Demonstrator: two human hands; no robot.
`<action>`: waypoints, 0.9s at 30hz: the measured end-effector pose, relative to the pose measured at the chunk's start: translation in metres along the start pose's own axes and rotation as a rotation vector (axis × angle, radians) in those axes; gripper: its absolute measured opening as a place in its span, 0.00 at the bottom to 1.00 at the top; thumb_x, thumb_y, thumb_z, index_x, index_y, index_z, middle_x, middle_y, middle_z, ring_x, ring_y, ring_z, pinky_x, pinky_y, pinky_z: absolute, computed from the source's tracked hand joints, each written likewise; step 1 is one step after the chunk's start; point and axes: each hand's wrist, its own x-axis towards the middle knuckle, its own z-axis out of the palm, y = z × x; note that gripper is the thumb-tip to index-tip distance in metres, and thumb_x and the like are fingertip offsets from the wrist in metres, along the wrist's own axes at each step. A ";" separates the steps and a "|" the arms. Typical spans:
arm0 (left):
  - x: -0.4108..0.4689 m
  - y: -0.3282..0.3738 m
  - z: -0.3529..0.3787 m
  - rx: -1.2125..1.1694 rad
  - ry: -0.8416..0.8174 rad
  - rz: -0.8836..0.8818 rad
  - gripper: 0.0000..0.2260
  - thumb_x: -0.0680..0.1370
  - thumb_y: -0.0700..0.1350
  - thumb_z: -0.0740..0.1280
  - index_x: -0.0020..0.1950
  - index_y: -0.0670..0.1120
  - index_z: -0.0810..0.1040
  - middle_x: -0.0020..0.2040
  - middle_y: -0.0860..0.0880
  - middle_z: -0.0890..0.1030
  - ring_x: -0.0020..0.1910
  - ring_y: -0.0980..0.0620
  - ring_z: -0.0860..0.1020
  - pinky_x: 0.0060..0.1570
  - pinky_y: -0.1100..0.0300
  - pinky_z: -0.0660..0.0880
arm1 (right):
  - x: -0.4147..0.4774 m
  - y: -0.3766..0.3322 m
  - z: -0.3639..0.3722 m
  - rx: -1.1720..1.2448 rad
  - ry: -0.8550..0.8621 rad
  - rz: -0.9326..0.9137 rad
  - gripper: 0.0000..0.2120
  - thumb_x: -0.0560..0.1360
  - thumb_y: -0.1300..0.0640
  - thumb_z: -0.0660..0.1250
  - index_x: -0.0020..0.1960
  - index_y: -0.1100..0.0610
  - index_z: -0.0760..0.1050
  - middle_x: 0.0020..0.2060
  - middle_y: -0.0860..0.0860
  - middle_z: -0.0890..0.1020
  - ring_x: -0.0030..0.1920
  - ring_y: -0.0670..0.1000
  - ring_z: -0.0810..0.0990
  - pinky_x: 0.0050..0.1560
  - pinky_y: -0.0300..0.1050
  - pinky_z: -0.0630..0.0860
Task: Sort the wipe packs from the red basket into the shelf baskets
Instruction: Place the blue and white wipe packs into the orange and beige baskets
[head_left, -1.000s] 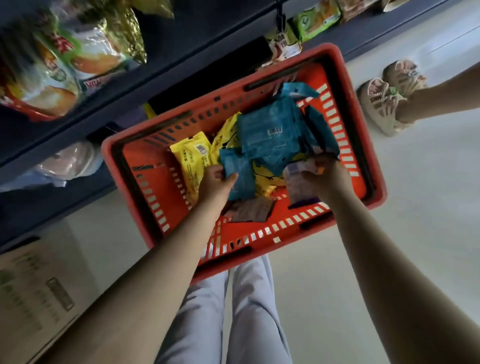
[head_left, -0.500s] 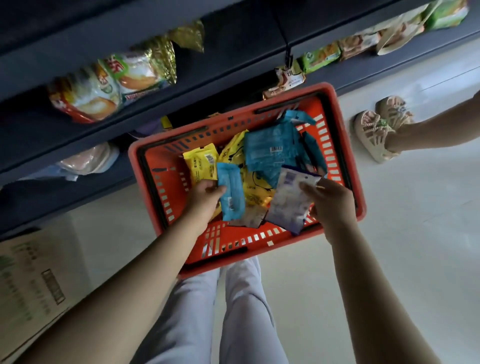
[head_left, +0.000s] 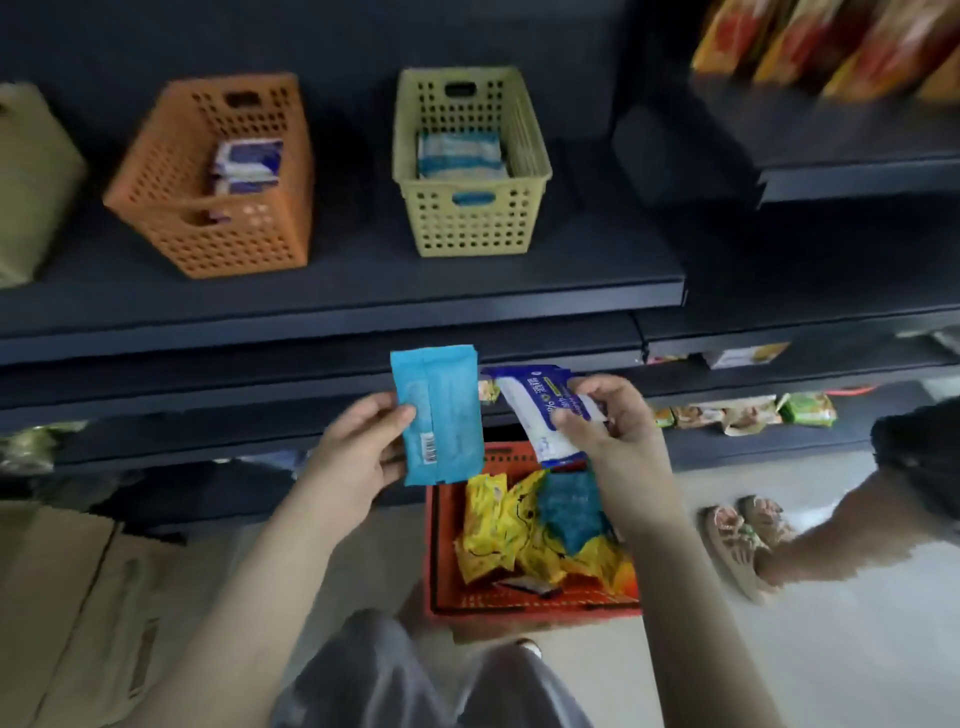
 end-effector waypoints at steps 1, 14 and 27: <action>-0.006 0.016 -0.006 -0.015 -0.007 0.027 0.06 0.79 0.38 0.63 0.56 0.43 0.77 0.49 0.44 0.84 0.43 0.48 0.83 0.39 0.52 0.81 | 0.000 -0.013 0.011 0.007 -0.012 -0.019 0.15 0.71 0.67 0.73 0.52 0.52 0.75 0.52 0.55 0.82 0.45 0.52 0.83 0.42 0.47 0.79; -0.032 0.136 -0.157 -0.061 0.027 0.150 0.05 0.81 0.43 0.62 0.50 0.45 0.77 0.48 0.48 0.86 0.48 0.51 0.84 0.43 0.52 0.78 | -0.022 -0.065 0.195 0.364 0.051 0.025 0.08 0.74 0.64 0.70 0.49 0.55 0.74 0.46 0.55 0.85 0.45 0.53 0.84 0.35 0.46 0.79; 0.002 0.201 -0.256 -0.053 0.080 0.200 0.06 0.80 0.44 0.64 0.54 0.44 0.76 0.51 0.46 0.84 0.53 0.48 0.82 0.50 0.47 0.79 | 0.032 -0.098 0.322 0.445 -0.096 0.128 0.12 0.78 0.56 0.65 0.60 0.57 0.76 0.51 0.53 0.85 0.48 0.49 0.84 0.56 0.48 0.77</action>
